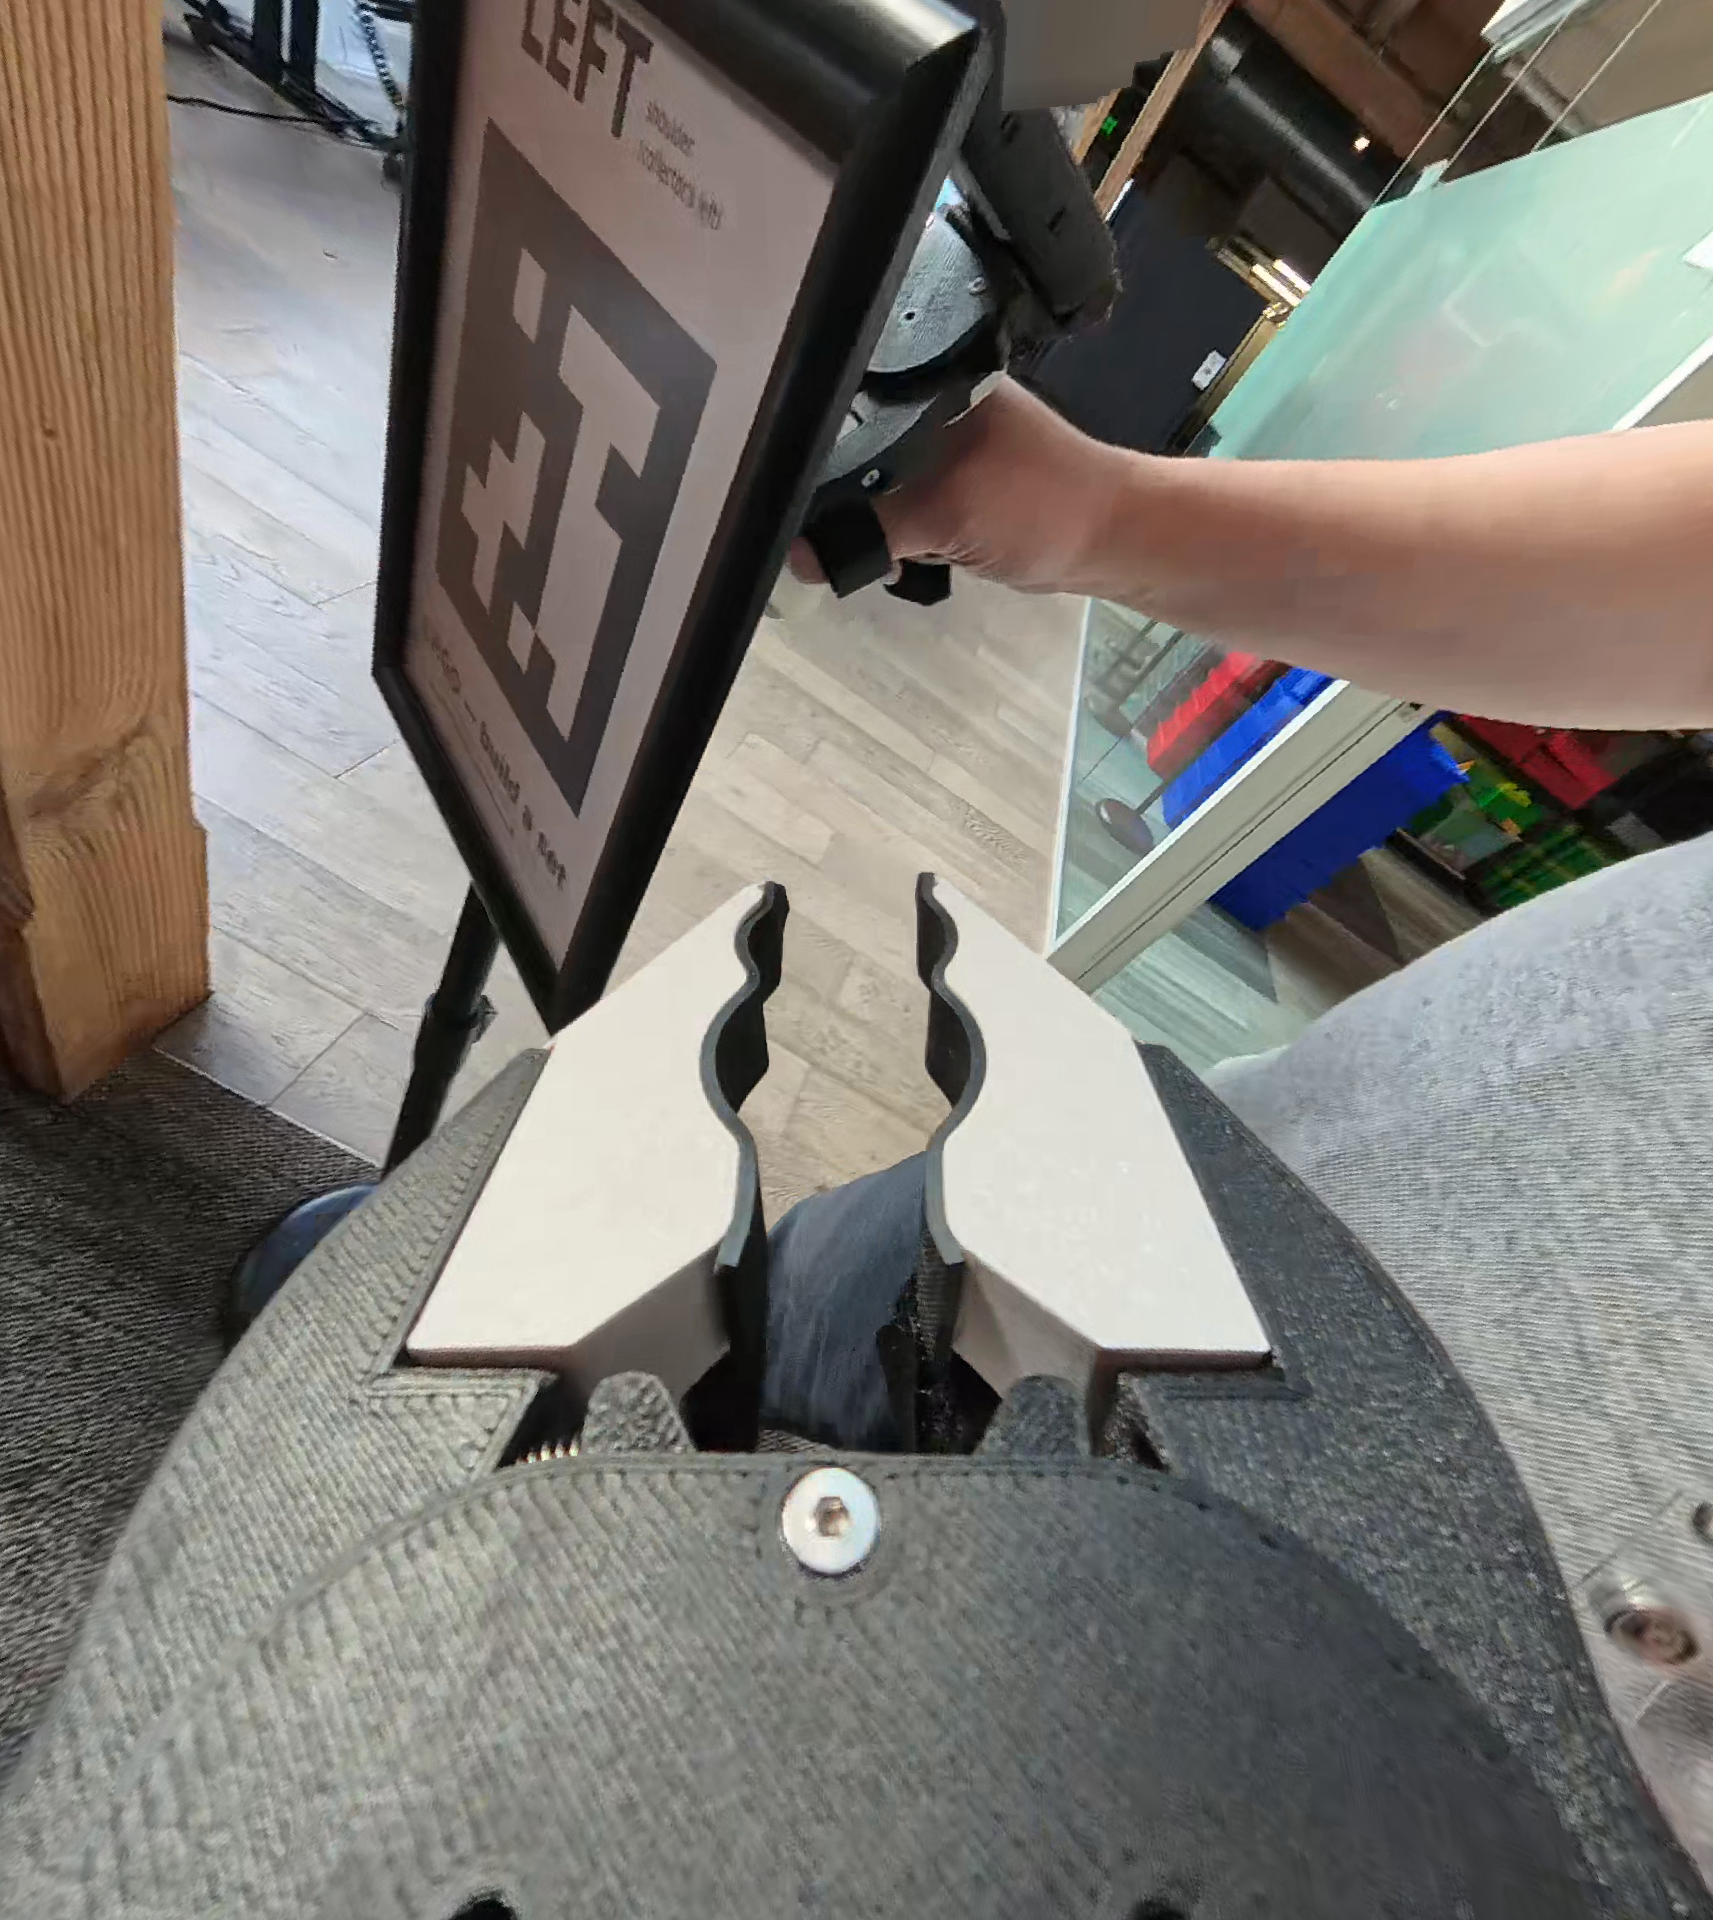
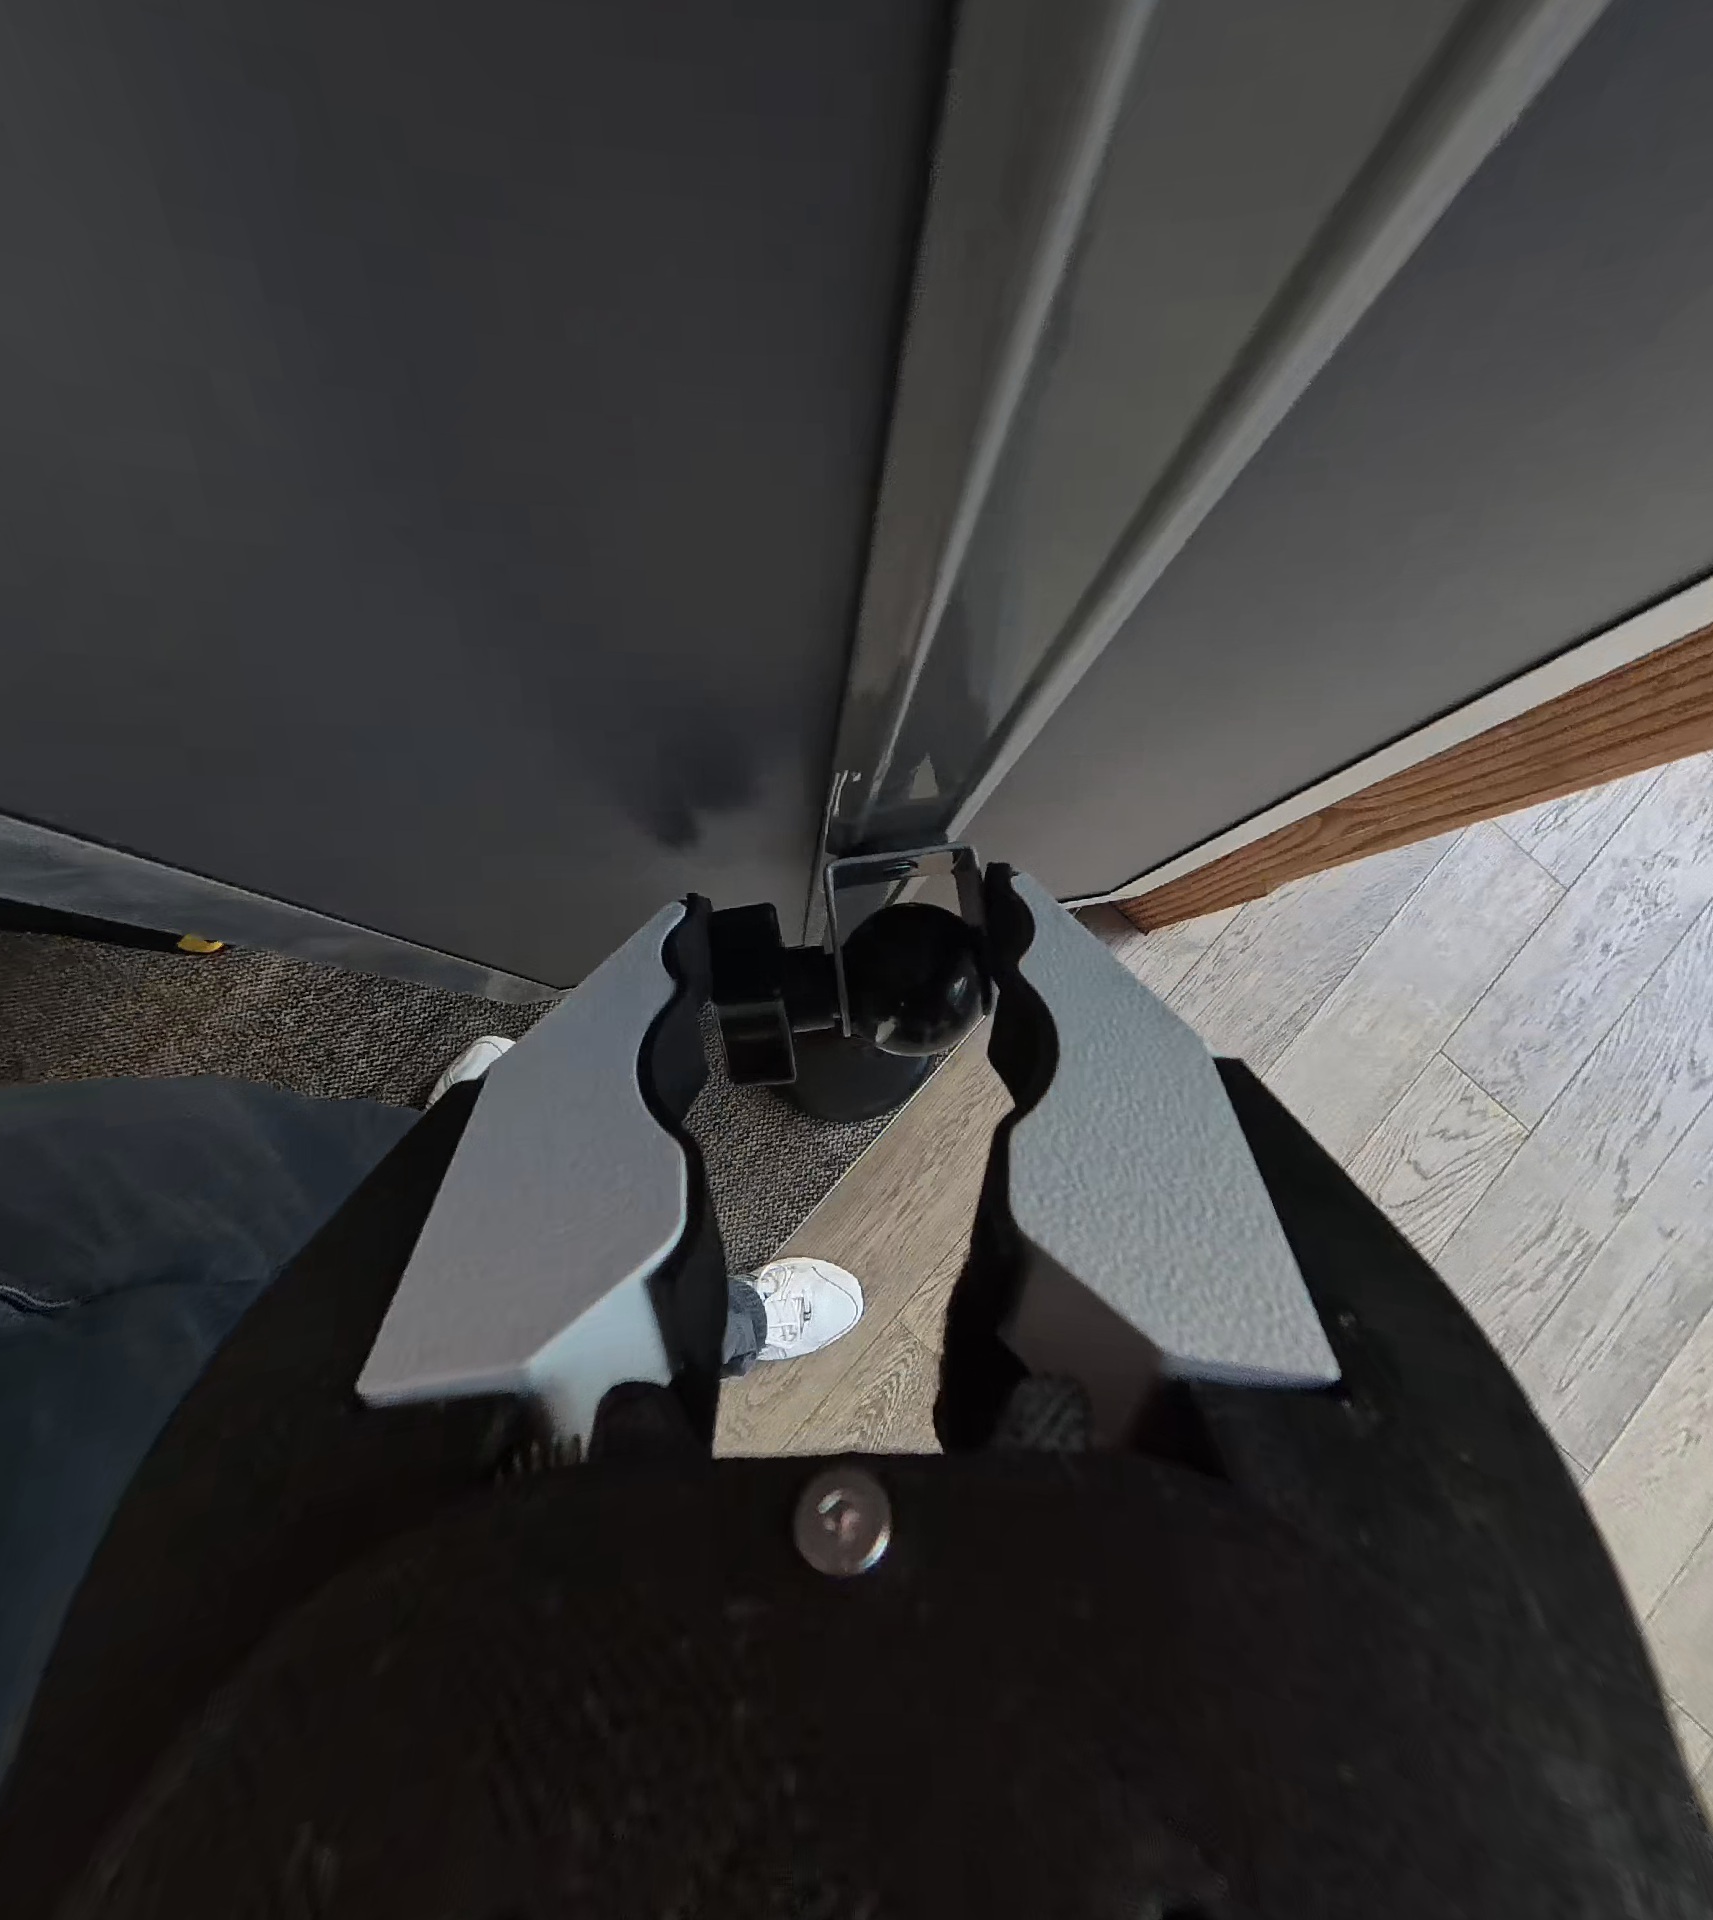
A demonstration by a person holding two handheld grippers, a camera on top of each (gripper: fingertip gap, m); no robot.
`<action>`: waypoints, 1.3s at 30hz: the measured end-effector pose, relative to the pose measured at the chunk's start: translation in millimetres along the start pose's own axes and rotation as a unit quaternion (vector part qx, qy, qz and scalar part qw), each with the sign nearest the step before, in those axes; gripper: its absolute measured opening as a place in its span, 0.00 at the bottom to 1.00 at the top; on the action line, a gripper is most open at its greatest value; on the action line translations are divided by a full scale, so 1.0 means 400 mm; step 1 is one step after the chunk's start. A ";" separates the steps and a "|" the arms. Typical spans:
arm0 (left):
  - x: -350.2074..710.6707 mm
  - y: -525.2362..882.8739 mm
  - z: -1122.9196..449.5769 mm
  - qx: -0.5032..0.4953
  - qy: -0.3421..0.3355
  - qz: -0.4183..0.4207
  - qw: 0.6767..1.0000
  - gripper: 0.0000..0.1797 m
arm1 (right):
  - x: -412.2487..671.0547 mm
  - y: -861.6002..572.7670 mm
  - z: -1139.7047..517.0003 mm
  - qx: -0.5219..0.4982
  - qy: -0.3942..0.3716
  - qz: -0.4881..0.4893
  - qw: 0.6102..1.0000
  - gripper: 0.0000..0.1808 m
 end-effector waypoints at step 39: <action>-0.002 -0.215 -0.208 -0.085 0.042 -0.030 0.995 0.19 | -0.292 0.080 0.286 0.089 -0.224 -0.080 0.967 0.17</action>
Point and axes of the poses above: each gripper's, where its closed fingertips meet, z back along the fingers, x out of its top, y = z × x across the jaws, the point moved 2 cm from there along z, back along the fingers, and after that the axes turned 5 degrees about -x, right-handed, at the moved point
